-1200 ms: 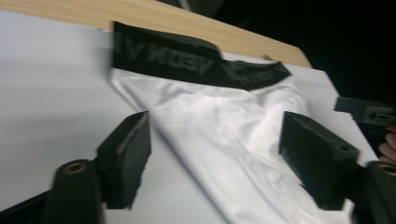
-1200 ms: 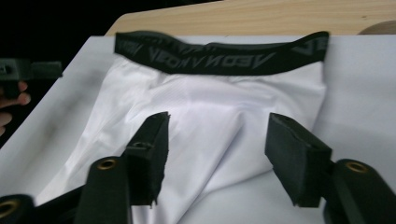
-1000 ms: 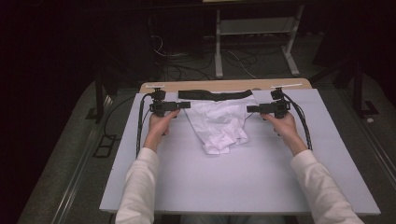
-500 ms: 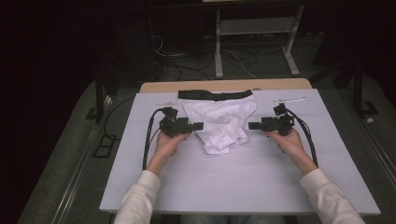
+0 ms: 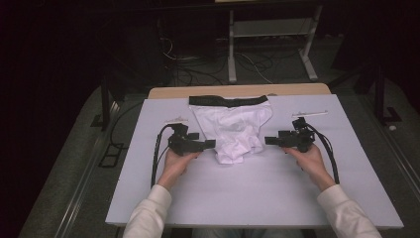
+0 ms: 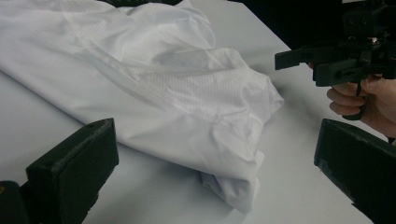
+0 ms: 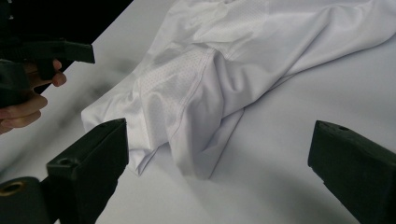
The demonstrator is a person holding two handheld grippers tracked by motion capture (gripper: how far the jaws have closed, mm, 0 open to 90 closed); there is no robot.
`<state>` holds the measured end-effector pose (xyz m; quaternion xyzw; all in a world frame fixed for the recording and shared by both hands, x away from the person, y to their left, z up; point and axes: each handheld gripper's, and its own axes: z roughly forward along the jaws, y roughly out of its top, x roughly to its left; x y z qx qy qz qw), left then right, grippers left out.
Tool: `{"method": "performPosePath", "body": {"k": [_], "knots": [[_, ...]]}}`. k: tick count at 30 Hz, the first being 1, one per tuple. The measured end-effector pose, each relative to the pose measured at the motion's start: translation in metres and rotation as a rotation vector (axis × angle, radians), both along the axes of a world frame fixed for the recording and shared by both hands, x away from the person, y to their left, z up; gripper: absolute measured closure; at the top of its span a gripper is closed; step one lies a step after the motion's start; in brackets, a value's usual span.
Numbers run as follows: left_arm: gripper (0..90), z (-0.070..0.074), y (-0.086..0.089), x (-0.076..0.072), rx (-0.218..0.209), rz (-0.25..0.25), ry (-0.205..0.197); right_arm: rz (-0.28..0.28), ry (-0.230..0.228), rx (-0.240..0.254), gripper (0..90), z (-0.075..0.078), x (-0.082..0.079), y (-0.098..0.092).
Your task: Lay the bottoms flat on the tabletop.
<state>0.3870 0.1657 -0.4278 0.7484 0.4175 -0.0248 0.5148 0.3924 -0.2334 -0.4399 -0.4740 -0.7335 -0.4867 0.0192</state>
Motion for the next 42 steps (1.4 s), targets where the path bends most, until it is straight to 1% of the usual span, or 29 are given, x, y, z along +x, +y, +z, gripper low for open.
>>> {"method": "performPosePath", "body": {"k": [3, 5, 7, 11, 13, 15, 16, 17, 18, 19, 21, 23, 25, 27, 28, 29, 31, 32, 33, 34, 37, 38, 39, 40, 42], "knots": [[0.0, -0.002, -0.001, -0.003, 0.019, -0.022, -0.004, 0.004, -0.005, 0.003, 7.2, 0.0, -0.006, -0.003], [0.0, -0.003, -0.002, -0.006, 0.029, -0.04, -0.012, 0.007, -0.006, -0.006, 8.1, -0.002, -0.009, -0.003], [0.0, -0.005, -0.004, -0.008, 0.036, -0.055, -0.009, 0.01, 0.0, -0.015, 9.9, -0.004, -0.011, -0.003], [1.8, -0.012, -0.013, -0.014, 0.076, -0.108, 0.01, 0.029, 0.016, -0.025, 14.1, -0.01, -0.013, 0.005], [4.8, -0.014, -0.018, -0.018, 0.103, -0.132, -0.006, 0.045, 0.023, -0.033, 15.2, -0.012, -0.014, 0.011], [7.3, -0.015, -0.023, -0.02, 0.14, -0.156, -0.022, 0.056, 0.026, -0.045, 19.2, -0.015, -0.014, 0.017], [9.9, -0.017, -0.025, -0.021, 0.147, -0.166, -0.024, 0.061, 0.027, -0.049, 21.5, -0.016, -0.014, 0.019], [15.2, -0.019, -0.027, -0.021, 0.161, -0.181, -0.016, 0.068, 0.029, -0.051, 24.8, -0.018, -0.014, 0.021], [16.1, -0.02, -0.029, -0.021, 0.17, -0.189, -0.012, 0.071, 0.033, -0.055, 27.3, -0.02, -0.013, 0.024], [18.9, -0.022, -0.031, -0.021, 0.185, -0.195, -0.011, 0.074, 0.036, -0.056, 29.1, -0.022, -0.013, 0.025], [29.2, -0.026, -0.035, -0.021, 0.216, -0.206, -0.01, 0.072, 0.037, -0.064, 35.0, -0.025, -0.011, 0.029], [37.9, -0.029, -0.042, -0.021, 0.253, -0.199, -0.011, 0.073, 0.031, -0.074, 42.1, -0.027, -0.009, 0.035], [47.3, -0.029, -0.046, -0.02, 0.259, -0.195, -0.037, 0.058, 0.017, -0.093, 51.9, -0.028, -0.006, 0.042], [60.4, -0.029, -0.049, -0.019, 0.269, -0.184, -0.063, 0.062, 0.008, -0.113, 69.1, -0.028, -0.003, 0.049], [67.2, -0.029, -0.051, -0.019, 0.28, -0.177, -0.079, 0.064, 0.008, -0.115, 75.3, -0.027, -0.003, 0.052], [74.2, -0.028, -0.051, -0.017, 0.282, -0.175, -0.085, 0.068, 0.007, -0.116, 81.6, -0.027, -0.002, 0.053], [81.7, -0.023, -0.05, -0.015, 0.278, -0.162, -0.088, 0.064, 0.022, -0.114, 84.7, -0.025, 0.001, 0.053], [83.3, -0.019, -0.048, -0.014, 0.274, -0.15, -0.092, 0.066, 0.032, -0.11, 85.0, -0.022, 0.002, 0.051], [84.3, -0.015, -0.047, -0.013, 0.275, -0.142, -0.096, 0.075, 0.034, -0.105, 85.3, -0.02, 0.003, 0.049], [84.7, -0.009, -0.045, -0.012, 0.288, -0.135, -0.1, 0.08, 0.035, -0.102, 85.3, -0.016, 0.003, 0.047], [85.2, 0.002, -0.039, -0.01, 0.314, -0.127, -0.1, 0.105, 0.033, -0.113, 85.6, -0.003, 0.005, 0.041], [85.2, 0.008, -0.037, -0.008, 0.326, -0.127, -0.098, 0.111, 0.039, -0.108, 85.6, 0.002, 0.006, 0.038], [85.3, 0.014, -0.036, -0.007, 0.325, -0.125, -0.098, 0.123, 0.052, -0.096, 85.7, 0.009, 0.009, 0.036], [85.3, 0.019, -0.036, -0.006, 0.328, -0.131, -0.1, 0.129, 0.054, -0.095, 85.7, 0.015, 0.011, 0.036], [85.3, 0.031, -0.038, -0.004, 0.343, -0.134, -0.111, 0.141, 0.037, -0.128, 85.8, 0.03, 0.014, 0.039]]}}
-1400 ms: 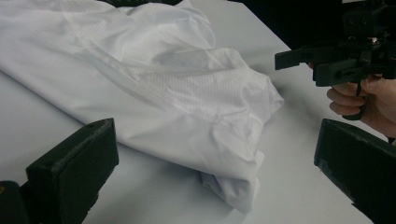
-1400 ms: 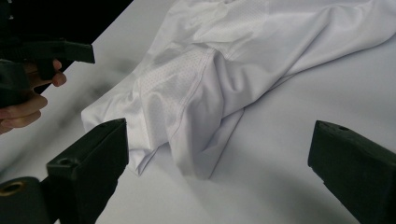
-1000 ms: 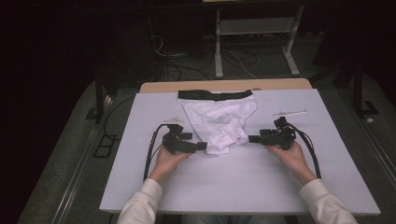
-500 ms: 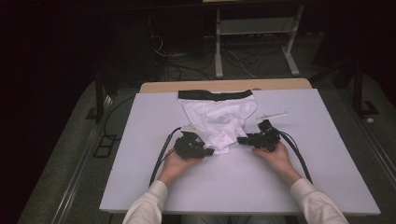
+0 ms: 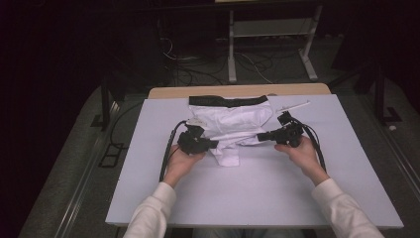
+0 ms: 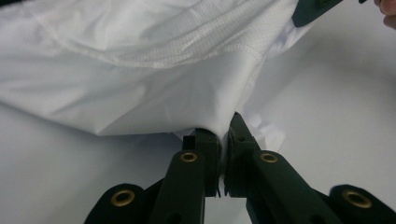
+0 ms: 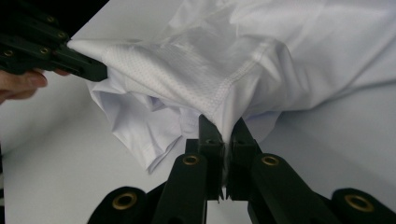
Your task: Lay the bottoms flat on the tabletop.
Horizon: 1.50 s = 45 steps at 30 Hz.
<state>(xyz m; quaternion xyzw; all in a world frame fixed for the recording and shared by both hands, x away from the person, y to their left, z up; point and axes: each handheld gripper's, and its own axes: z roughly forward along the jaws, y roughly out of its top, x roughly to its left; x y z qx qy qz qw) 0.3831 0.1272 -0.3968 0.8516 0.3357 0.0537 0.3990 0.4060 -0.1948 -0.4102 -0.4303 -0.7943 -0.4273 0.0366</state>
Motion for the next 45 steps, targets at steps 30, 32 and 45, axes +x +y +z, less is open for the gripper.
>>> {"method": "performPosePath", "body": {"k": [30, 32, 45], "knots": [[84.7, -0.045, 0.032, 0.019, -0.067, 0.16, 0.141, 0.068, 0.03, 0.151, 51.1, -0.013, 0.045, 0.078], [84.7, -0.044, 0.032, 0.019, -0.068, 0.16, 0.137, 0.043, 0.015, 0.165, 49.3, -0.009, 0.042, 0.062], [84.6, -0.046, 0.033, 0.021, -0.08, 0.165, 0.151, -0.087, 0.057, 0.157, 45.0, -0.043, 0.039, 0.006]]}}
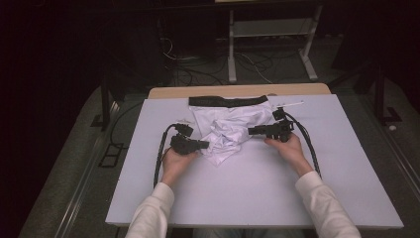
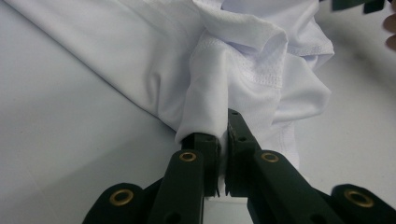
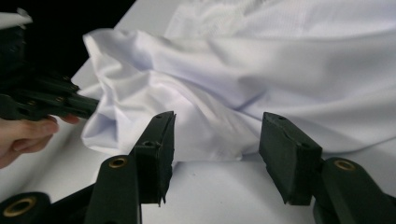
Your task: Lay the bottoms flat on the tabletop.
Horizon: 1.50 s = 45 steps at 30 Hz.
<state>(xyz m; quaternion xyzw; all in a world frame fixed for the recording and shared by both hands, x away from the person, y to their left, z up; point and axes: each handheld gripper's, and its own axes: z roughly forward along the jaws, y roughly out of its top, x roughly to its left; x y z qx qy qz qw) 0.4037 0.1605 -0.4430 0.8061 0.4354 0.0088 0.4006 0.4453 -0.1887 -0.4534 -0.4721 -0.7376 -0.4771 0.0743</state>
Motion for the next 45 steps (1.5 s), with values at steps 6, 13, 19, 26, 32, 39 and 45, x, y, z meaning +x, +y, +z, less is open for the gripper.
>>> {"method": "performPosePath", "body": {"k": [6, 13, 19, 26, 32, 39, 45], "knots": [[84.6, -0.002, 0.0, 0.001, -0.007, 0.0, 0.007, 0.022, 0.03, -0.01, 75.2, -0.021, 0.005, 0.013], [84.6, 0.001, 0.0, 0.0, -0.016, 0.002, -0.003, 0.019, -0.013, -0.012, 87.7, -0.008, 0.001, 0.002], [84.7, 0.007, 0.001, -0.002, -0.037, 0.007, -0.019, 0.007, -0.083, -0.012, 88.0, 0.032, -0.009, -0.025], [84.6, 0.016, 0.001, -0.005, -0.055, 0.01, -0.04, -0.032, -0.134, -0.04, 88.0, 0.08, -0.019, -0.058], [84.6, 0.025, -0.003, -0.008, -0.02, -0.004, -0.073, -0.016, -0.163, -0.083, 88.0, 0.114, -0.03, -0.071], [84.6, 0.028, -0.003, -0.013, 0.045, -0.003, -0.074, 0.163, -0.156, -0.139, 87.9, 0.116, -0.058, -0.028], [84.5, 0.02, 0.004, -0.014, 0.058, 0.014, -0.047, 0.338, -0.07, -0.187, 87.9, 0.062, -0.088, 0.035]]}}
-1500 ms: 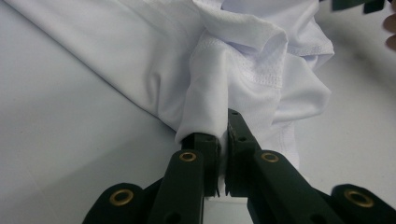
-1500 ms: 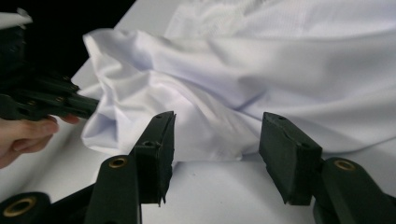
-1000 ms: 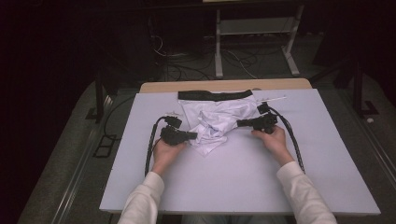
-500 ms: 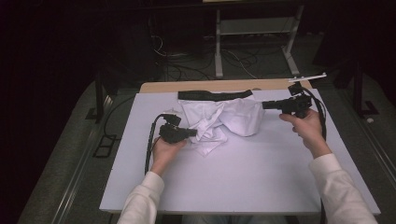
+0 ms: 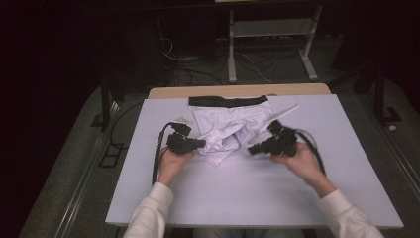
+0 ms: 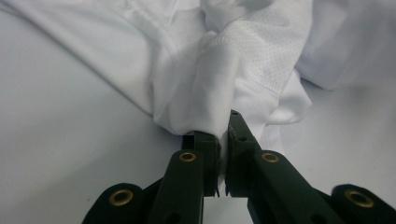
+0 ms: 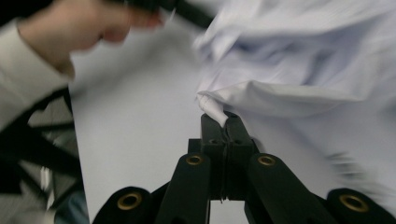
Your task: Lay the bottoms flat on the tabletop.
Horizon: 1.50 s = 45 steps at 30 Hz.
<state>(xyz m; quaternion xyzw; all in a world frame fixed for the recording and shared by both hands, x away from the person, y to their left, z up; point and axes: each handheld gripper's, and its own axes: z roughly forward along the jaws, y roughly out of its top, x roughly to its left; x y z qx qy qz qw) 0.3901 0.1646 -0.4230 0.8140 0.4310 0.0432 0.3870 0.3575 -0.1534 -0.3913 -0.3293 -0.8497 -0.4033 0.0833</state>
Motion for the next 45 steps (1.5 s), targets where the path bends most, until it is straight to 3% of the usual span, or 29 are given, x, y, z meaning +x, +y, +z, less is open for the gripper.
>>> {"method": "performPosePath", "body": {"k": [2, 5, 8, 10, 14, 19, 26, 31, 34, 40, 45], "knots": [[84.3, -0.002, 0.001, 0.0, 0.005, 0.003, 0.002, 0.04, 0.031, -0.035, 87.8, -0.022, -0.01, 0.018], [84.0, -0.003, 0.002, -0.001, 0.001, 0.002, 0.006, 0.082, 0.065, -0.127, 87.1, -0.045, -0.02, 0.036], [80.6, -0.002, 0.001, -0.003, 0.009, 0.005, -0.002, 0.091, 0.086, -0.151, 74.4, -0.049, -0.025, 0.038], [74.7, 0.0, 0.002, -0.006, 0.016, 0.016, -0.019, 0.068, 0.06, -0.151, 64.3, -0.045, -0.029, 0.034], [61.8, 0.01, 0.007, -0.017, -0.002, 0.048, -0.052, 0.008, 0.007, -0.113, 55.6, -0.035, -0.035, 0.009], [52.8, 0.024, 0.01, -0.036, -0.078, 0.057, -0.087, -0.087, -0.028, -0.068, 47.9, -0.029, -0.037, -0.029], [44.8, 0.021, -0.009, -0.064, -0.175, 0.019, -0.033, -0.195, -0.061, -0.012, 38.4, -0.025, -0.031, -0.059], [40.9, 0.018, -0.031, -0.073, -0.157, -0.013, -0.031, -0.212, -0.089, 0.013, 33.7, -0.024, -0.025, -0.066], [39.8, 0.015, -0.041, -0.075, -0.156, -0.003, -0.032, -0.213, -0.094, 0.019, 27.0, -0.026, -0.02, -0.07], [33.8, 0.008, -0.058, -0.075, -0.17, -0.017, -0.003, -0.246, -0.068, 0.059, 23.1, -0.031, -0.005, -0.086], [31.4, 0.0, -0.068, -0.074, -0.161, -0.008, 0.023, -0.265, -0.049, 0.055, 23.1, -0.036, 0.0, -0.093]]}}
